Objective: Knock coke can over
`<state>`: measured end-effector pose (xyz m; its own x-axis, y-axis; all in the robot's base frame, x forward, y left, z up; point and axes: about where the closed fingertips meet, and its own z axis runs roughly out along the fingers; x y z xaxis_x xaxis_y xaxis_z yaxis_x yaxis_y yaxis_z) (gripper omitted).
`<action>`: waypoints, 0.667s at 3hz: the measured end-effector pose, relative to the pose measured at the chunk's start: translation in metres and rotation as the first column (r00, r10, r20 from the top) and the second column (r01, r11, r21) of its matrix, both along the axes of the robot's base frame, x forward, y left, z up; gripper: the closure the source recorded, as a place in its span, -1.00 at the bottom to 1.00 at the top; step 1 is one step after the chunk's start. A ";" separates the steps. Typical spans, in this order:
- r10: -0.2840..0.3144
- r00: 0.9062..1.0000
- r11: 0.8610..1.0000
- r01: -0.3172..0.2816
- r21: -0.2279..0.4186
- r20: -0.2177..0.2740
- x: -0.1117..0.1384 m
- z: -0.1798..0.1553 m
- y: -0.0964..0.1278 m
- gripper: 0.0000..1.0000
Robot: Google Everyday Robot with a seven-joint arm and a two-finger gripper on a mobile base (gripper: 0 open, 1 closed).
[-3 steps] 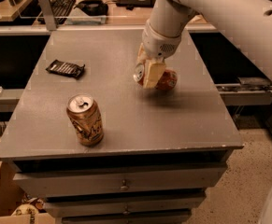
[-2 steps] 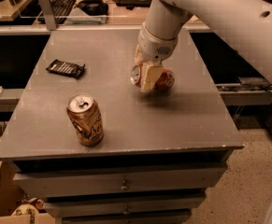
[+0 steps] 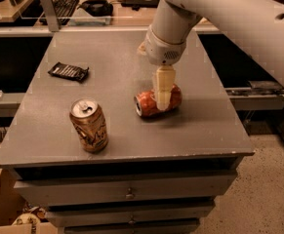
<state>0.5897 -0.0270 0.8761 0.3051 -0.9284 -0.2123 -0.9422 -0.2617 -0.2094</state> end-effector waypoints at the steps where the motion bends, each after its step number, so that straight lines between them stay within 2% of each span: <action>1: -0.026 1.000 0.999 0.027 0.041 -0.010 0.003 0.006 -0.014 -1.00; 2: -0.080 0.997 0.987 0.081 0.139 -0.010 0.010 0.035 -0.048 -1.00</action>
Offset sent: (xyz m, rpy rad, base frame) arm 0.0230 -0.1024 0.1079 0.3326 -0.0345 -0.1708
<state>0.5993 -0.0754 0.9112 0.2294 -0.9111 -0.3426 -0.9599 -0.1535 -0.2344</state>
